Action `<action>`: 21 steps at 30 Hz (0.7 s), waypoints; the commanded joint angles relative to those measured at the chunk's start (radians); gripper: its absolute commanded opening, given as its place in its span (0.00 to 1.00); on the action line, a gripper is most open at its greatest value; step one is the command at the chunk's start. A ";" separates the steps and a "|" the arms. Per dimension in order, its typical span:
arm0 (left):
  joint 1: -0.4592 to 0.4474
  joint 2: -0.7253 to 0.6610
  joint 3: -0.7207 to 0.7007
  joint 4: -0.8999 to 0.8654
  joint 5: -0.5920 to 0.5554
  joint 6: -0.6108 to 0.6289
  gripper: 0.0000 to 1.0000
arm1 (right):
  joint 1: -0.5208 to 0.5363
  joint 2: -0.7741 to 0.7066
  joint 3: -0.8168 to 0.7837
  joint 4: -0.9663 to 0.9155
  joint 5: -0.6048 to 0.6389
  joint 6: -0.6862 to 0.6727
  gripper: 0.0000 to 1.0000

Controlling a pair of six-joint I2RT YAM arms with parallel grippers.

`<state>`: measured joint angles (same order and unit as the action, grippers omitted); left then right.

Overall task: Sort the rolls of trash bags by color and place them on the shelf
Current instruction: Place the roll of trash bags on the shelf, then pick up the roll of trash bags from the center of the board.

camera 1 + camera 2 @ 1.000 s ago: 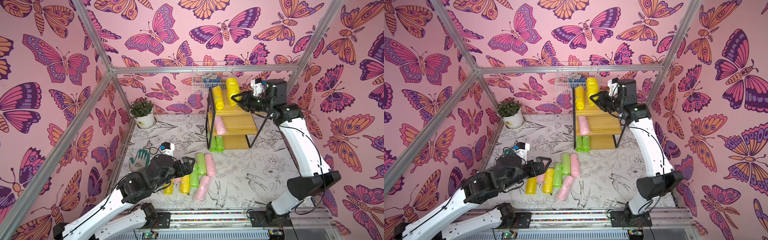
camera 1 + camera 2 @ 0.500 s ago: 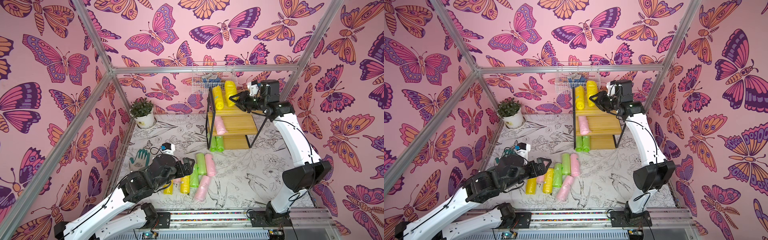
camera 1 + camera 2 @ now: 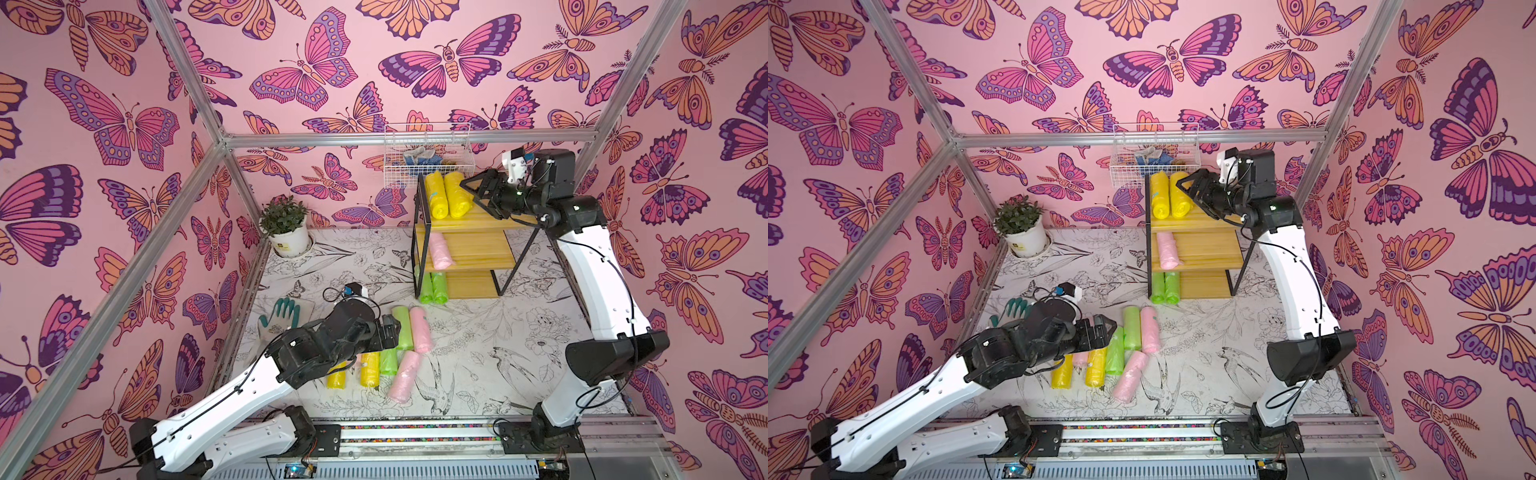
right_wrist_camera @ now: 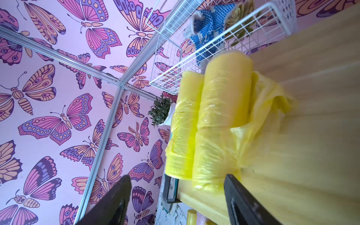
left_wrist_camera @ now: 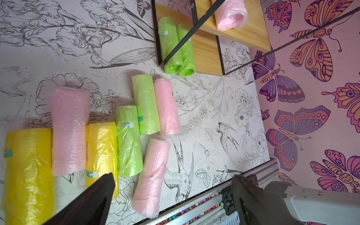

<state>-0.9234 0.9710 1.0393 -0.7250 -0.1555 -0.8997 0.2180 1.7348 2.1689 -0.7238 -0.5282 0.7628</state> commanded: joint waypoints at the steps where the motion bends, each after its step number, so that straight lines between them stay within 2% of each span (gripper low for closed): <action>1: 0.002 0.045 0.048 -0.030 0.019 0.050 0.99 | -0.005 -0.053 0.039 -0.064 0.019 -0.074 0.77; 4: 0.001 0.110 0.085 -0.044 0.031 0.081 0.99 | -0.005 -0.092 0.024 -0.142 0.088 -0.171 0.76; 7: 0.001 0.182 0.116 -0.049 0.052 0.096 0.99 | -0.005 -0.156 -0.064 -0.174 0.157 -0.253 0.75; 14: 0.001 0.398 0.189 -0.046 0.047 0.087 0.99 | -0.004 -0.472 -0.412 -0.149 0.257 -0.330 0.74; 21: 0.007 0.573 0.230 0.046 0.016 0.039 0.91 | -0.005 -0.857 -0.829 -0.111 0.219 -0.312 0.74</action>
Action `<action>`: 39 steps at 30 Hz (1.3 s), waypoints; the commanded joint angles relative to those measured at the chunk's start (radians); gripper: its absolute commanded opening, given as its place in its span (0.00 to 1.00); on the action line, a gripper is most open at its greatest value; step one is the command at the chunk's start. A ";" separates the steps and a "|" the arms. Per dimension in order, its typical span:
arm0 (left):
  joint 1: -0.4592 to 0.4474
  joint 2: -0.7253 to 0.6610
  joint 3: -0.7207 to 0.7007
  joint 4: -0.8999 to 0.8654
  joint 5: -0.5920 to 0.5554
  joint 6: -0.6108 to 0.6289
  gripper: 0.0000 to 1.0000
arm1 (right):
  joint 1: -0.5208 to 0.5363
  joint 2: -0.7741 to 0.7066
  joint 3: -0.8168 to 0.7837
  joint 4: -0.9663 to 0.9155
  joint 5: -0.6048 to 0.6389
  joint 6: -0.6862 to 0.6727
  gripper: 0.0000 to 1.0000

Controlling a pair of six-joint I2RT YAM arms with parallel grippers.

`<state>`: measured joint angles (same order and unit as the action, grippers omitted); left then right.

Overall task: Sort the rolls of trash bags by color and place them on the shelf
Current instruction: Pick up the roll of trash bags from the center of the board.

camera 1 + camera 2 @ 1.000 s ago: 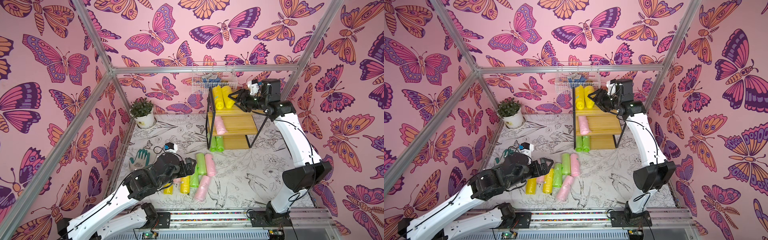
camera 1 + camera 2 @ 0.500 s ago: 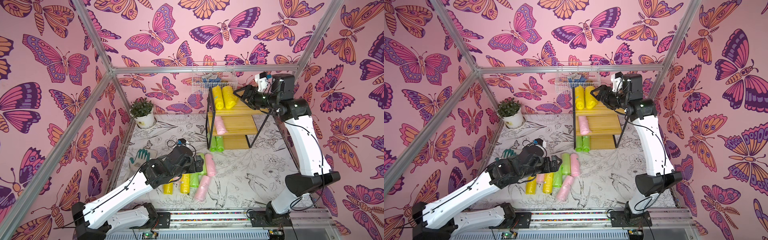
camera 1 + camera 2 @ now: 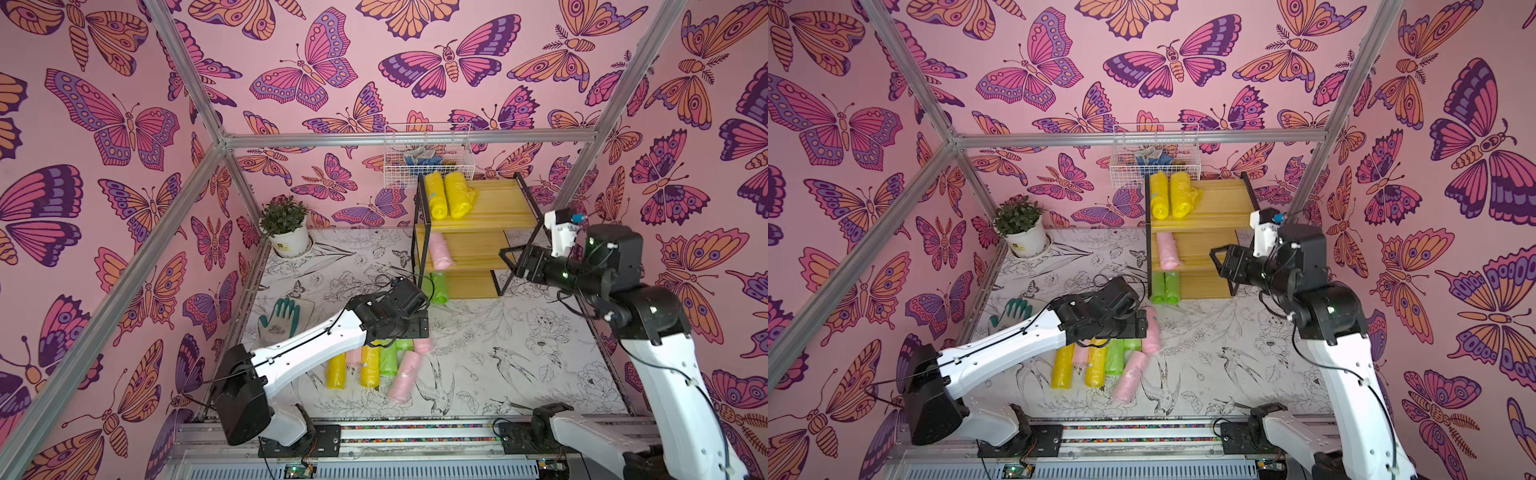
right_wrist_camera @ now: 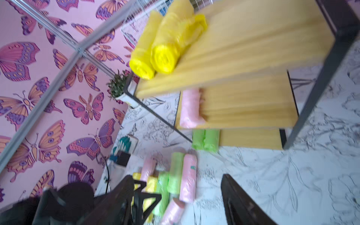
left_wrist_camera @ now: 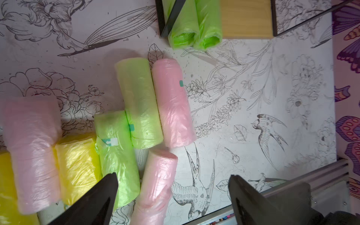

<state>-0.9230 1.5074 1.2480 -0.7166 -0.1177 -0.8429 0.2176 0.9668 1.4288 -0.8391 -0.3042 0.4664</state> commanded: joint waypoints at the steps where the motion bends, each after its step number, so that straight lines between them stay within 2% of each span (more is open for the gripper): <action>1: 0.010 0.065 0.029 0.056 -0.015 -0.024 0.88 | -0.004 -0.136 -0.140 -0.007 -0.032 -0.013 0.74; 3: 0.016 0.119 0.047 0.082 0.000 -0.032 0.81 | -0.004 -0.202 -0.215 -0.052 -0.060 -0.017 0.74; 6: 0.022 0.202 0.079 0.111 0.009 -0.047 0.76 | -0.004 -0.290 -0.305 -0.120 -0.038 -0.025 0.75; 11: 0.031 0.305 0.109 0.149 -0.022 -0.065 0.75 | -0.004 -0.384 -0.362 -0.173 -0.031 -0.027 0.75; 15: 0.043 0.357 0.102 0.187 -0.060 -0.108 0.75 | -0.004 -0.393 -0.363 -0.197 -0.028 -0.042 0.75; 22: 0.050 0.414 0.111 0.267 -0.066 -0.113 0.73 | -0.004 -0.389 -0.394 -0.181 -0.039 -0.047 0.75; 31: 0.062 0.500 0.154 0.278 -0.020 -0.094 0.70 | -0.004 -0.396 -0.457 -0.178 -0.050 -0.060 0.75; 39: 0.086 0.537 0.133 0.274 -0.003 -0.114 0.68 | -0.004 -0.408 -0.482 -0.175 -0.055 -0.057 0.74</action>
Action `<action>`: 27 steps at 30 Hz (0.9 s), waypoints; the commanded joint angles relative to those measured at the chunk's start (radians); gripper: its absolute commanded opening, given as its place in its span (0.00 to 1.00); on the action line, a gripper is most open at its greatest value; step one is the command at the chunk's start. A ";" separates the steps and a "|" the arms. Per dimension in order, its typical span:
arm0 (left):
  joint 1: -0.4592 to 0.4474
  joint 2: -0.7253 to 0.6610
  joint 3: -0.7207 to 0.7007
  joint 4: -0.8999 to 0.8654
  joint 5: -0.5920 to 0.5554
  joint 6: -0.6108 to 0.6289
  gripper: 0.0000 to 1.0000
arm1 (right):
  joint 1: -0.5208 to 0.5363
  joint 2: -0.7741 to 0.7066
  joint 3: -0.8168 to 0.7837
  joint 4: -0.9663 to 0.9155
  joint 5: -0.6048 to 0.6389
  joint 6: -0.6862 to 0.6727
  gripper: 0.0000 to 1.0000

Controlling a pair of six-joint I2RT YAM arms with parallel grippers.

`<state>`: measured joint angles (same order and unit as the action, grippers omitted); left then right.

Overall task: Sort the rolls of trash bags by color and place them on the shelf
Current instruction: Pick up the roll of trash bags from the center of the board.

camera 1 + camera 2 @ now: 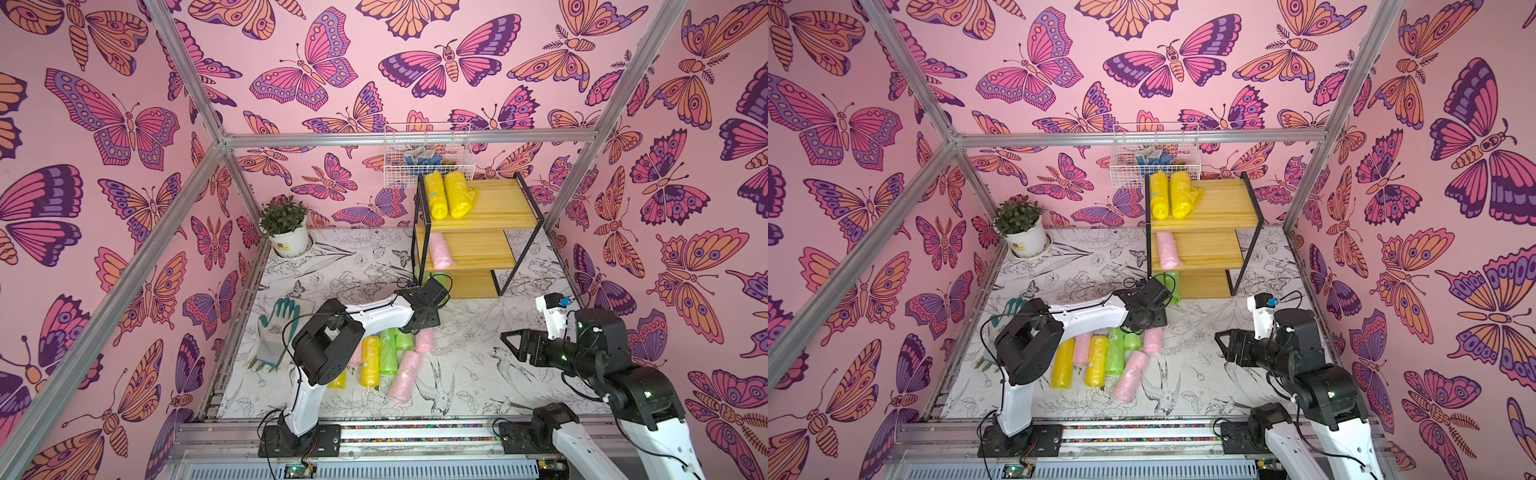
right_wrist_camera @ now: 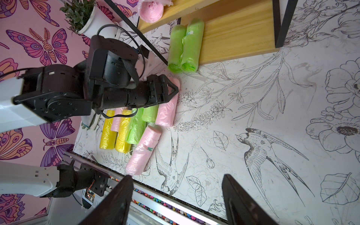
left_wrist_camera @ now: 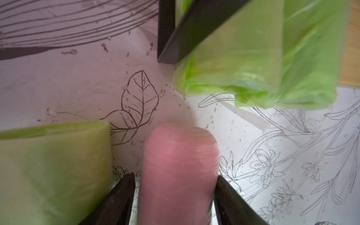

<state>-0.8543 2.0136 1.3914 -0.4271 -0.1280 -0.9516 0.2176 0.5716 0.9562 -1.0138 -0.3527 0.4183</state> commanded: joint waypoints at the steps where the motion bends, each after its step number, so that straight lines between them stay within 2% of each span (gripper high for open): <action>1: 0.020 0.040 -0.011 -0.016 0.013 -0.004 0.67 | -0.004 -0.014 -0.013 0.001 -0.006 -0.009 0.74; 5: 0.022 0.060 -0.015 -0.018 0.024 -0.004 0.57 | -0.004 -0.020 -0.020 0.003 -0.008 0.000 0.74; 11: 0.021 0.053 -0.028 -0.016 0.049 -0.006 0.29 | -0.004 -0.028 -0.018 -0.006 0.003 0.004 0.74; 12: 0.021 0.042 -0.036 -0.016 0.054 -0.008 0.24 | -0.004 -0.030 -0.016 -0.009 0.011 0.007 0.74; 15: 0.017 -0.015 -0.068 -0.010 0.058 -0.018 0.00 | -0.004 -0.035 -0.010 -0.011 0.047 0.018 0.74; 21: -0.015 -0.234 -0.183 0.036 0.058 -0.039 0.00 | -0.004 -0.025 0.001 0.000 0.059 0.047 0.75; 27: -0.026 -0.491 -0.375 0.261 0.130 -0.121 0.00 | -0.004 0.015 -0.009 0.058 -0.070 0.128 0.79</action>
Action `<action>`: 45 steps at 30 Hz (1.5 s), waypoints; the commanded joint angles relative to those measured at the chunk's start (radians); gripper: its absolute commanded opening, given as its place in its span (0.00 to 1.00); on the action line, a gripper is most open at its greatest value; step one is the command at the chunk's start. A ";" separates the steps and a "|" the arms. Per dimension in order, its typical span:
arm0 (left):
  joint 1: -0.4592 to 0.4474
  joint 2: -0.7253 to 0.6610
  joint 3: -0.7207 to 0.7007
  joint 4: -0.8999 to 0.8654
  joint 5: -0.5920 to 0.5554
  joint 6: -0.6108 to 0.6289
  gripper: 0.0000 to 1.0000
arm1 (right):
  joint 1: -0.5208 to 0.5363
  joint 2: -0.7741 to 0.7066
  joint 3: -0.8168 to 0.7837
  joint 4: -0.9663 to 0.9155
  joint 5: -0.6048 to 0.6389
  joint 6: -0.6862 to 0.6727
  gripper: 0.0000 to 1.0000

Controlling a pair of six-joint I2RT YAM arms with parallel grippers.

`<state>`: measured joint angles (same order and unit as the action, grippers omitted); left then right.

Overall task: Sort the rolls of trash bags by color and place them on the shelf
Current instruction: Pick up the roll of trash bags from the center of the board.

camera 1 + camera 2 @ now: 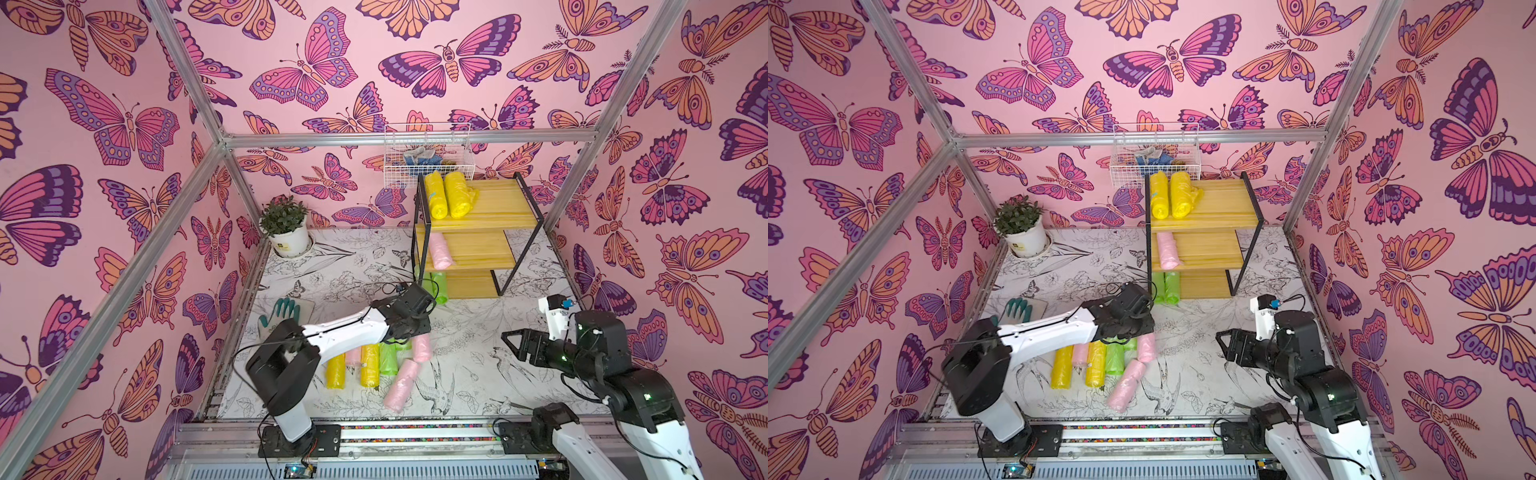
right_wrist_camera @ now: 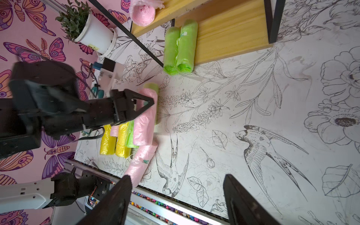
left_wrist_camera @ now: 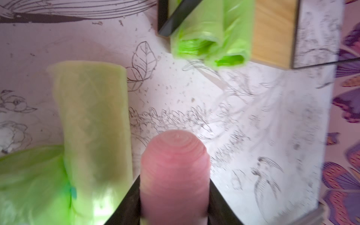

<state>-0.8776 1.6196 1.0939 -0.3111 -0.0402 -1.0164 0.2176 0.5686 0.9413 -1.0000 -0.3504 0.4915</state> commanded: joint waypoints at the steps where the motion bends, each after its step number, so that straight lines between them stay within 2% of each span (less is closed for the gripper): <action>1: -0.003 -0.130 -0.105 0.175 0.048 -0.070 0.00 | -0.004 0.023 0.005 0.056 -0.099 0.067 0.79; 5: -0.011 -0.250 -0.172 0.281 0.060 -0.115 0.00 | -0.003 0.041 0.013 0.124 -0.240 0.143 0.85; 8: -0.021 -0.306 -0.199 0.363 0.066 -0.145 0.00 | 0.000 0.058 -0.005 0.231 -0.366 0.261 0.87; 10: -0.028 -0.328 -0.221 0.432 0.068 -0.171 0.00 | 0.010 0.054 -0.025 0.308 -0.393 0.329 0.88; 16: -0.042 -0.337 -0.270 0.606 0.092 -0.252 0.00 | 0.096 0.096 -0.032 0.346 -0.374 0.353 0.90; 21: -0.052 -0.327 -0.279 0.690 0.114 -0.308 0.00 | 0.267 0.160 -0.034 0.363 -0.233 0.339 0.92; 25: -0.056 -0.311 -0.284 0.735 0.126 -0.337 0.00 | 0.344 0.221 -0.050 0.395 -0.174 0.341 0.92; 34: -0.061 -0.301 -0.337 0.835 0.138 -0.403 0.00 | 0.367 0.272 -0.096 0.524 -0.176 0.385 0.91; 45: -0.062 -0.287 -0.333 0.875 0.137 -0.426 0.00 | 0.394 0.278 -0.156 0.605 -0.179 0.424 0.80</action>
<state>-0.9367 1.3270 0.7650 0.4873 0.0864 -1.4303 0.6029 0.8486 0.7933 -0.4343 -0.5388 0.8989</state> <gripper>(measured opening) 0.434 0.802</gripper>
